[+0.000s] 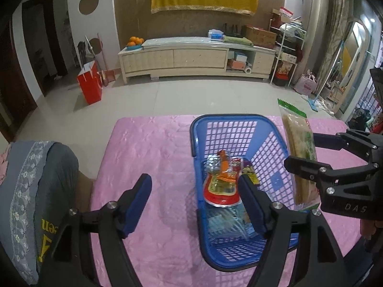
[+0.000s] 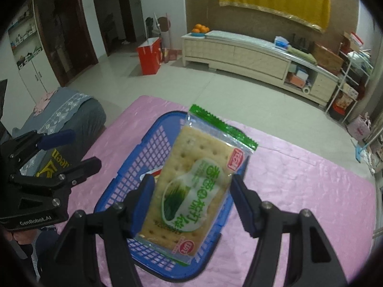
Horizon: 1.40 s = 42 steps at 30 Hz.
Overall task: Organize snacks
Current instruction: 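Carry the cracker pack over the basket and open the right tool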
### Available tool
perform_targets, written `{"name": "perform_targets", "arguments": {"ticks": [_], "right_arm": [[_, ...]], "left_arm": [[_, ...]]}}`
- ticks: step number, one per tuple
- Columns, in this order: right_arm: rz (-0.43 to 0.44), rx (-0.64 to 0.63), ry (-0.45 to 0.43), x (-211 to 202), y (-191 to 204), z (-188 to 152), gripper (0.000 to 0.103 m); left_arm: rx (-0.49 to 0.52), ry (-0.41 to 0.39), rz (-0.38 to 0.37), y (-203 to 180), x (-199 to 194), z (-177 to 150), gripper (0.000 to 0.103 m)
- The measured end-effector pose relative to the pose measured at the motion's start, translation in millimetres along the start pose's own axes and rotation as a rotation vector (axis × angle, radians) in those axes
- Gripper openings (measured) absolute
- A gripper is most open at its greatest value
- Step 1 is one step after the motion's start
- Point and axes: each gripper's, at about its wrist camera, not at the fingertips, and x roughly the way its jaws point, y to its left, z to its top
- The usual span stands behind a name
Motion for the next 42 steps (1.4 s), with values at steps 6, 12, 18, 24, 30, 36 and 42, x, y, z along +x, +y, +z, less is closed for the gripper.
{"name": "perform_targets", "arguments": {"ticks": [6,12,18,24,30,36,42], "right_arm": [[-0.001,-0.008,0.05,28.2,1.6,6.4,0.069],[-0.011,-0.021,0.1,54.8,0.8,6.6,0.069],[-0.044,-0.037,0.146,74.6,-1.2,6.5,0.069],[-0.037,-0.038,0.175,84.0,-0.1,5.0,0.069],[-0.143,-0.142,0.16,81.3,10.8,3.1,0.078],[-0.101,-0.055,0.14,59.7,-1.0,-1.4,0.08],[-0.066,0.01,0.104,33.9,-7.4,-8.7,0.08]], "left_arm": [[-0.025,0.025,-0.008,11.2,19.6,-6.2,0.073],[-0.034,0.039,-0.028,15.9,37.7,-6.8,0.073],[-0.041,0.04,-0.033,18.4,48.0,-5.0,0.073],[-0.042,0.049,-0.039,21.1,49.6,-4.9,0.073],[-0.04,0.041,-0.027,24.5,43.4,-5.1,0.073],[-0.027,0.016,-0.003,20.5,31.6,-11.1,0.073],[-0.002,-0.01,-0.031,7.8,18.2,-13.7,0.073]]}}
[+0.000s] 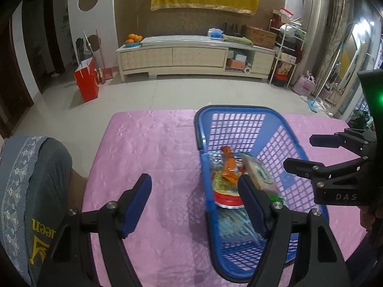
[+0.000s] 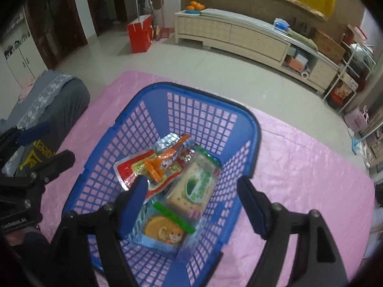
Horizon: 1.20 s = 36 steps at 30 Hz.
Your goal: Organize snacks
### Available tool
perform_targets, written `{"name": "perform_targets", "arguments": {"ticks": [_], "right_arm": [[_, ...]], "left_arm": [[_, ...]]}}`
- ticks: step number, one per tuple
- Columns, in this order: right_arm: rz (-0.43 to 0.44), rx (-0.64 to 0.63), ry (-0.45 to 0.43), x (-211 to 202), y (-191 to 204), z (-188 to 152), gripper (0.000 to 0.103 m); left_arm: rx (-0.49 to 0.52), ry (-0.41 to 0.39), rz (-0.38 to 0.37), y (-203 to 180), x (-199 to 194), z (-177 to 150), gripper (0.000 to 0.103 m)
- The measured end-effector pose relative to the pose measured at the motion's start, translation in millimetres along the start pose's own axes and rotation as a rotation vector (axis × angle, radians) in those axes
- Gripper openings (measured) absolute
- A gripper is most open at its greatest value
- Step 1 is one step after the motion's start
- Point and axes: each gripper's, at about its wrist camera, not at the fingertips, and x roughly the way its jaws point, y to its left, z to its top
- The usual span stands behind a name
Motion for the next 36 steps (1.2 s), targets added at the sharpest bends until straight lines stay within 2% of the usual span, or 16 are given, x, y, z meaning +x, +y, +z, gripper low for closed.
{"name": "perform_targets", "arguments": {"ticks": [4,8,12,14,15,17,19,21,25,27,29,32,36], "right_arm": [[-0.016,0.016,-0.013,-13.9,-4.8,-5.0,0.08],[-0.004,0.034,-0.026,-28.4,-12.6,-14.1,0.08],[-0.041,0.037,-0.053,-40.6,-17.6,-23.5,0.08],[-0.052,0.032,-0.072,-47.5,-18.5,-28.8,0.08],[-0.055,0.033,-0.087,-53.4,-19.9,-32.9,0.08],[-0.056,0.042,-0.111,-62.5,-21.3,-40.6,0.08],[-0.057,0.055,-0.149,-76.2,-24.2,-51.4,0.08],[-0.1,0.028,-0.195,-91.0,-21.5,-62.2,0.08],[-0.117,0.04,-0.294,-116.7,-21.0,-84.7,0.083],[-0.135,0.05,-0.34,-130.0,-21.8,-98.2,0.097],[-0.152,0.062,-0.393,-143.8,-20.8,-112.4,0.103],[-0.152,0.091,-0.453,-160.3,-19.3,-128.0,0.103],[-0.147,0.123,-0.533,-183.0,-14.5,-153.3,0.103]], "left_arm": [[0.018,-0.016,-0.01,-11.7,-6.3,-1.8,0.073],[0.006,-0.074,-0.019,-19.9,-19.2,-3.9,0.073],[0.007,-0.102,-0.043,-29.5,-28.5,-8.6,0.073],[0.015,-0.11,-0.025,-34.9,-33.3,-13.2,0.08],[0.016,-0.117,-0.021,-37.7,-35.4,-14.8,0.089],[0.017,-0.142,-0.016,-43.4,-43.5,-22.9,0.091],[0.004,-0.148,-0.022,-46.4,-50.8,-30.2,0.097],[-0.014,-0.16,-0.028,-49.8,-61.4,-38.6,0.102],[-0.046,-0.211,0.009,-58.7,-86.9,-57.5,0.103],[-0.065,-0.246,0.03,-63.4,-100.5,-64.9,0.103],[-0.074,-0.271,0.051,-69.5,-113.9,-73.0,0.103],[-0.059,-0.311,0.098,-82.5,-134.0,-87.6,0.103],[-0.072,-0.35,0.073,-92.8,-155.8,-104.4,0.102]]}}
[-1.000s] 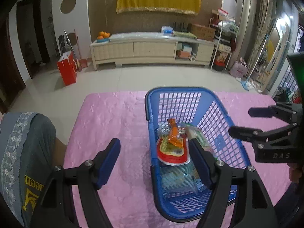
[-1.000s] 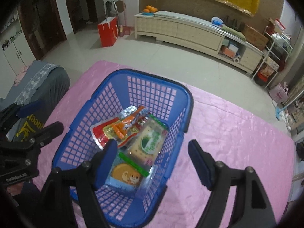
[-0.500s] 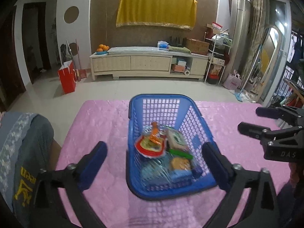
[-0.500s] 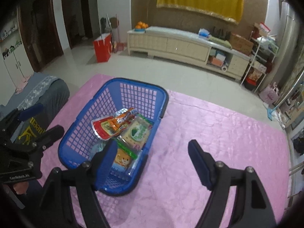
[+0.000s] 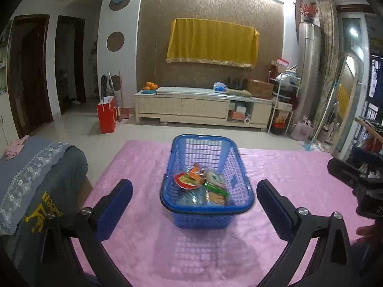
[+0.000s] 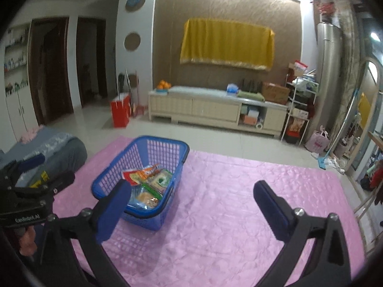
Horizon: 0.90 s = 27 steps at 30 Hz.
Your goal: Organize snacks
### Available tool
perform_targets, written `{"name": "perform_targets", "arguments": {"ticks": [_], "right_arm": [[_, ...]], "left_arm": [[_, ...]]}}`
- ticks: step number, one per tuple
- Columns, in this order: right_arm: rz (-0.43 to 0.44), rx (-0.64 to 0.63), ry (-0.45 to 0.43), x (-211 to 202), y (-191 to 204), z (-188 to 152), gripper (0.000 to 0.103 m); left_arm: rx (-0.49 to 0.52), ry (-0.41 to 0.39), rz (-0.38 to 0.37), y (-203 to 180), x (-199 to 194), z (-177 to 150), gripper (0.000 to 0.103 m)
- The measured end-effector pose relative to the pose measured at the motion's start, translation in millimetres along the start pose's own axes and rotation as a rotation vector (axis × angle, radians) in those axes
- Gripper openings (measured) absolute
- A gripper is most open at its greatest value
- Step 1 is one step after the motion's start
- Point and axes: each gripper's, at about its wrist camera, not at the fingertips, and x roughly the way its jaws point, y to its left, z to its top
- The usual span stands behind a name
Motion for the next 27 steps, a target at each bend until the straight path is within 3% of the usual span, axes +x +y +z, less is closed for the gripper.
{"name": "perform_targets", "arguments": {"ticks": [12,27], "right_arm": [[0.004,0.076,-0.069,-39.1,-3.4,-24.8,0.103],[-0.038,0.063,-0.043,-43.8,1.1,-35.7,0.103]], "left_arm": [[0.06,-0.046,-0.045,-32.4,-35.2,-7.7,0.102],[0.082,-0.046,-0.049,-40.9,-41.4,-12.4,0.102]]}}
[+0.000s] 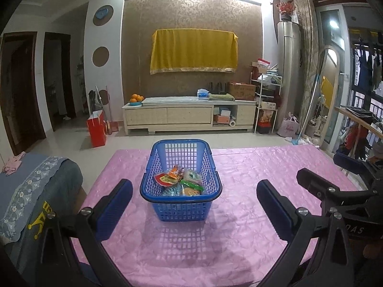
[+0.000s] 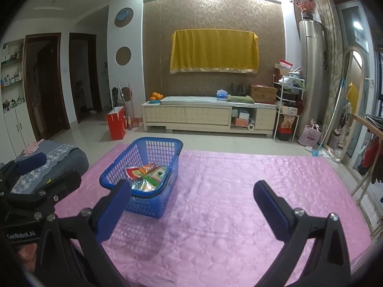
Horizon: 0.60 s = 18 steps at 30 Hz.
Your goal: Organize snacks
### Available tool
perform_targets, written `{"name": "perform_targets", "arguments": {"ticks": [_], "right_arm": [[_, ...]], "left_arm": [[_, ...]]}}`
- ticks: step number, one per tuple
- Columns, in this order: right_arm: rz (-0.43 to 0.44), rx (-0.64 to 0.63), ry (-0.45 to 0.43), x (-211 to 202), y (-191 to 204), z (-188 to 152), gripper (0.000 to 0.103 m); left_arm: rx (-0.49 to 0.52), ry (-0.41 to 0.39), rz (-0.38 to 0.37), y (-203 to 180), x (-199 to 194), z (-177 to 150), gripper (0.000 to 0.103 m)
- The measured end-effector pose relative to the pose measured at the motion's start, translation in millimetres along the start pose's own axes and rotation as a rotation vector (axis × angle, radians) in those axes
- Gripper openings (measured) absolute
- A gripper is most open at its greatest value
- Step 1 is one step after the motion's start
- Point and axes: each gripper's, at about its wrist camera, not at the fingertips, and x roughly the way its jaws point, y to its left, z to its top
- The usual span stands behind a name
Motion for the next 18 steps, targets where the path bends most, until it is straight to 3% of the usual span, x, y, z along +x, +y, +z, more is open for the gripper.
{"name": "perform_targets", "arguments": {"ticks": [18], "right_arm": [[-0.009,0.004,0.002,-10.1,4.2,-3.9,0.103]], "left_arm": [[-0.008,0.007,0.03,-4.5,-3.0,-2.2,0.102]]}}
